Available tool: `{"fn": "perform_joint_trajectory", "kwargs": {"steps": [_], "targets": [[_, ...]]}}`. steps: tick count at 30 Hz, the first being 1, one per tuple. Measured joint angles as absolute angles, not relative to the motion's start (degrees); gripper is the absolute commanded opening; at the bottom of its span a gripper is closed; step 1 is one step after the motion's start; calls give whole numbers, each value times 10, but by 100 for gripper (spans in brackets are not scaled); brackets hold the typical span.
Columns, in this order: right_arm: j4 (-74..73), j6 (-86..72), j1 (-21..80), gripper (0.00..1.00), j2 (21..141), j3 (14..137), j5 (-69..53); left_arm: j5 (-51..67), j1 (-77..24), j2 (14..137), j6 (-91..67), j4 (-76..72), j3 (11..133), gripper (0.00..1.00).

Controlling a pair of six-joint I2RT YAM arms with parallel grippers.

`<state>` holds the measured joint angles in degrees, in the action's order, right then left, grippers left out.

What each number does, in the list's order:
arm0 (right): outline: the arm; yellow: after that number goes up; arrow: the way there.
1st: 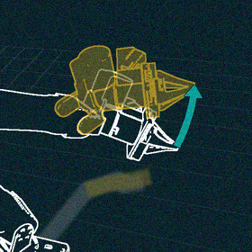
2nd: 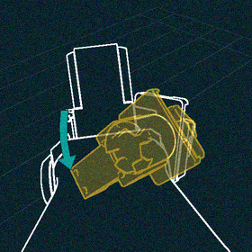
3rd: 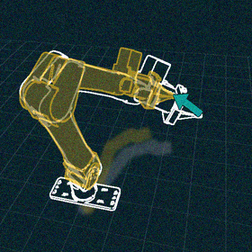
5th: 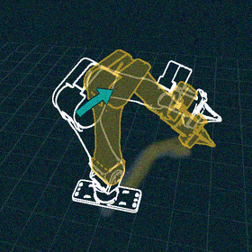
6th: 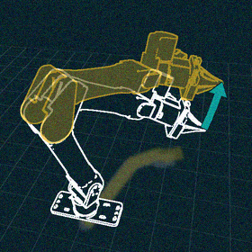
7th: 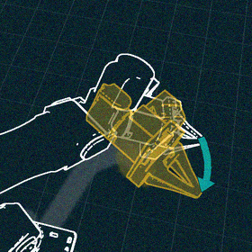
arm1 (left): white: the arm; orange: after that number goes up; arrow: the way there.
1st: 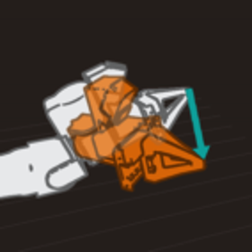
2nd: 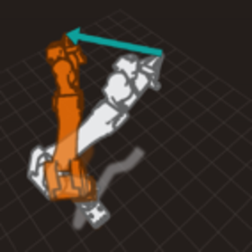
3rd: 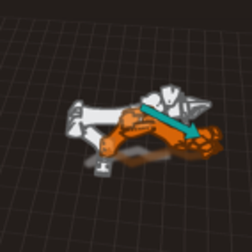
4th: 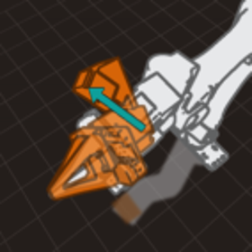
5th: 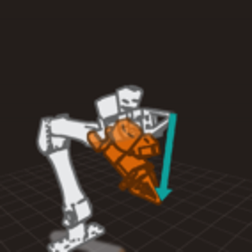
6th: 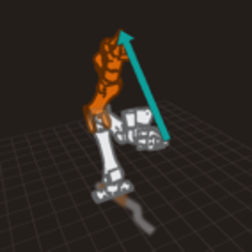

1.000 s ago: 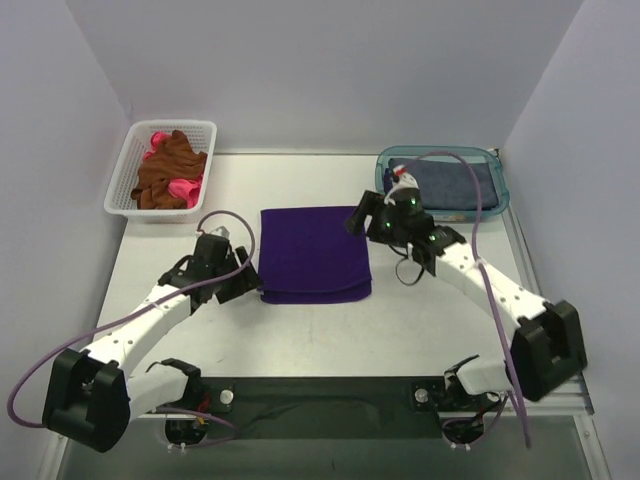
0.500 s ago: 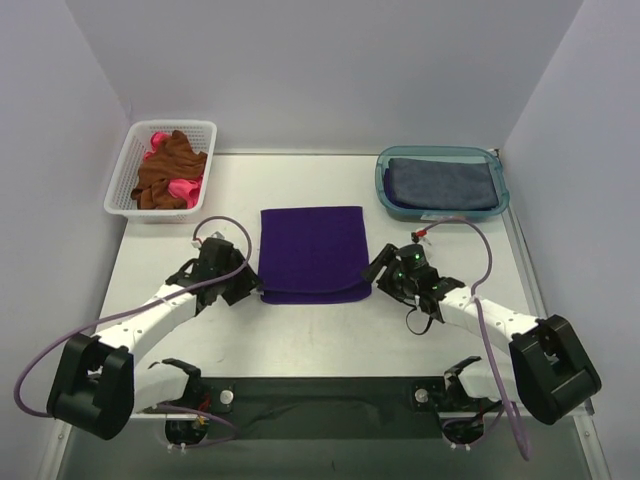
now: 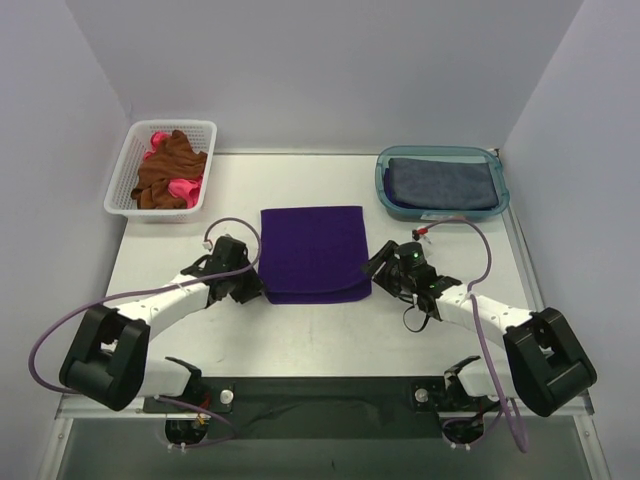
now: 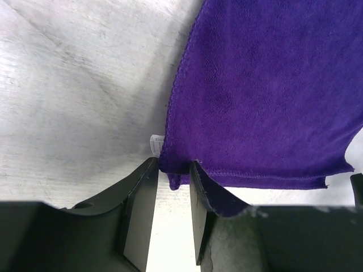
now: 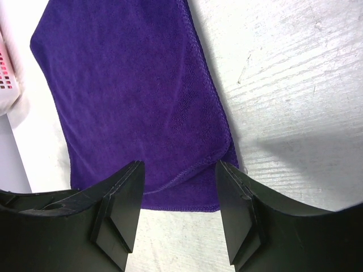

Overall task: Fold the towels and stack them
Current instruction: Fold the towel

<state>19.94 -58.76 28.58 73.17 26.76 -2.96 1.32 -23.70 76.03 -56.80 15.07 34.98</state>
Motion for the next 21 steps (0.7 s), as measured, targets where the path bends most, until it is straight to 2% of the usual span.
{"fn": "perform_joint_trajectory", "kwargs": {"steps": [3,10,15,21], "targets": [[201,-588,286,52,733,268,-30,13,-243,762,-568,149,350,39],[201,-587,286,52,734,268,-30,-13,-248,735,-564,177,363,52],[201,-587,286,52,733,268,-30,-55,-249,668,-561,199,375,52],[201,-587,286,52,727,268,-30,-67,-250,698,-553,202,398,48]]}}
